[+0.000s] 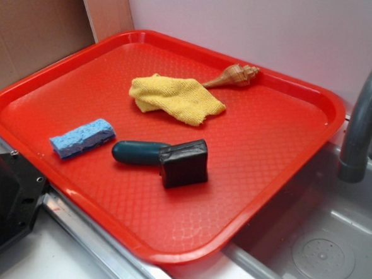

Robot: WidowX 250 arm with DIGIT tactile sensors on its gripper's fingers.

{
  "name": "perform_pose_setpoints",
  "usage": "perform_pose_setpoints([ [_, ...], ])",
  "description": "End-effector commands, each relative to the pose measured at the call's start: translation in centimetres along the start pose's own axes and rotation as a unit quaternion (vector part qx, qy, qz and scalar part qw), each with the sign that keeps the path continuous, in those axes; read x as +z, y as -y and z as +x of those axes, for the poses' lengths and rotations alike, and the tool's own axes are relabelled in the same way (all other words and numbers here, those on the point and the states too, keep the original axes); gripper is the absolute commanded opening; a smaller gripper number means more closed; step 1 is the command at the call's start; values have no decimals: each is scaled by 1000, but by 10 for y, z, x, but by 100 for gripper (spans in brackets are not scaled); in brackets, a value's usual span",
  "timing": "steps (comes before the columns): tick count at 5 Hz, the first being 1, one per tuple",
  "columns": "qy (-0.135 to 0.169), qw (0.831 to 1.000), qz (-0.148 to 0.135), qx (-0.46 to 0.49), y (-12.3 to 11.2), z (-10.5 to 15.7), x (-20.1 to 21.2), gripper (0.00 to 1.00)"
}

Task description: Grab the black box.

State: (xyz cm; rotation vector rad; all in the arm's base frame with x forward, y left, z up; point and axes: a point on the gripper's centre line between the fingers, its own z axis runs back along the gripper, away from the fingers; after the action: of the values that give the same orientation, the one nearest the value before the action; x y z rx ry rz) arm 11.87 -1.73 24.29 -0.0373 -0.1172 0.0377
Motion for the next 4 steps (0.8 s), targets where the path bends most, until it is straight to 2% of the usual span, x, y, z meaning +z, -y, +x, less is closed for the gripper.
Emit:
perform_pose_setpoints([
  [1, 0, 1000, 0, 0, 0, 0, 0, 100],
  [2, 63, 990, -35, -124, 47, 20, -52, 100],
  [3, 112, 970, -77, -202, 75, 27, -84, 100],
  [4, 112, 970, -77, -202, 75, 27, -84, 100],
])
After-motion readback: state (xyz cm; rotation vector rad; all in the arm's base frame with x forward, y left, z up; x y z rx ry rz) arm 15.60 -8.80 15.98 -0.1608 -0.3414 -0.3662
